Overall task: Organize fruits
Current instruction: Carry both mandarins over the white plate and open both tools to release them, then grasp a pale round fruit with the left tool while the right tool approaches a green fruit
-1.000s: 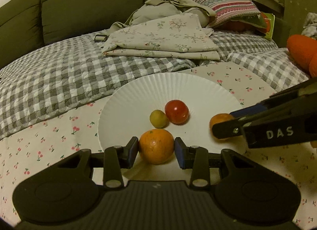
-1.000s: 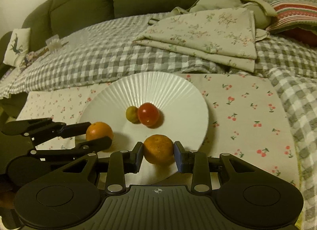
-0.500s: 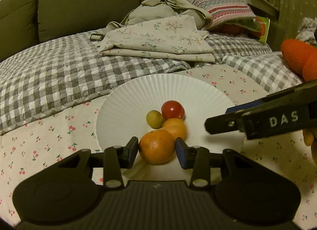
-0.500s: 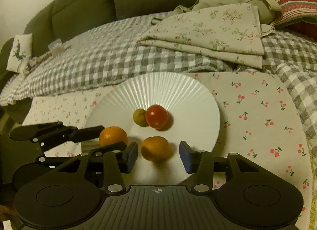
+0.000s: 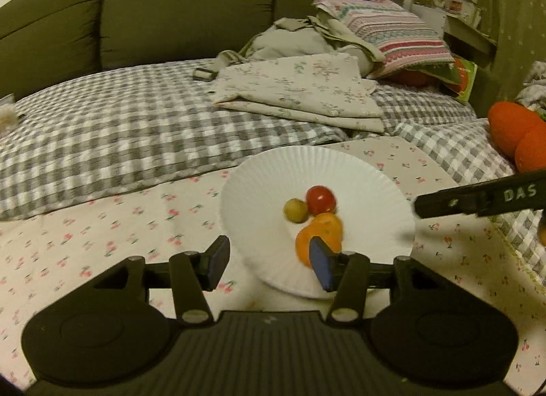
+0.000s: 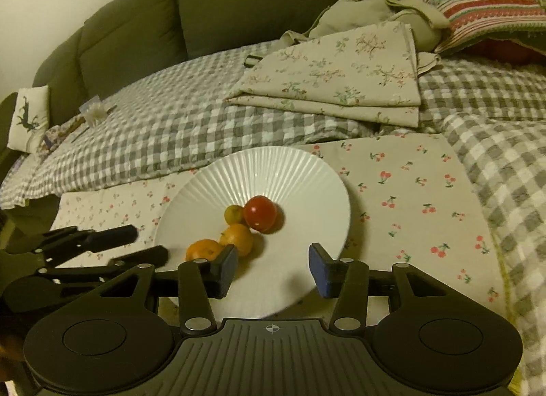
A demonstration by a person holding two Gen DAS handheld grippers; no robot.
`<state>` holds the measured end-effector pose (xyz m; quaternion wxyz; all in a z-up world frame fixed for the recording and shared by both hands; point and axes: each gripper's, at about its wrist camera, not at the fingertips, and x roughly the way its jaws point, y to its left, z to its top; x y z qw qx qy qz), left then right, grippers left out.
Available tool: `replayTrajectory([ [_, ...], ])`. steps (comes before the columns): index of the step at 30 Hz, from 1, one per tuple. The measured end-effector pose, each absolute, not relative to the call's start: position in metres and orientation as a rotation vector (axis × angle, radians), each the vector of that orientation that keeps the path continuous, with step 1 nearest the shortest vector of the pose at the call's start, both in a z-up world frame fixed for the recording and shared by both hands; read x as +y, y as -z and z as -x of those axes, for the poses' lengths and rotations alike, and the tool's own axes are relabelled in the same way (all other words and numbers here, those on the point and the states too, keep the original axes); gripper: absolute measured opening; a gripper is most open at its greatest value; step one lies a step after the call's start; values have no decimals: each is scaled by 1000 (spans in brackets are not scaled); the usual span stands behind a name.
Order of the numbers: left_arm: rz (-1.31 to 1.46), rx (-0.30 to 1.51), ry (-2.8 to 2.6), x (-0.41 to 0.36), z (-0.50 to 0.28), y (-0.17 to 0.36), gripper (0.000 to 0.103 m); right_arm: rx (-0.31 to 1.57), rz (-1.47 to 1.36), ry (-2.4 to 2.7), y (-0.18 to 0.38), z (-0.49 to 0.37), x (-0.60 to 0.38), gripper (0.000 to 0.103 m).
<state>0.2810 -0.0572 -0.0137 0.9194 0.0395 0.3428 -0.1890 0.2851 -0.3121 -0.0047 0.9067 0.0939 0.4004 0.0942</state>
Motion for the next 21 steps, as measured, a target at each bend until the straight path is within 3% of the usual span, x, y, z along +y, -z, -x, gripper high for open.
replayTrajectory([
  [11, -59, 731, 303, -25, -238, -5, 53, 827, -160, -206, -16, -237, -299, 54],
  [14, -55, 741, 288, -16, -225, -7, 60, 813, -137, -224, -24, -220, -292, 61],
  [21, -6, 774, 237, 6, -206, -5, 67, 808, -123, -281, -34, -195, -278, 68],
])
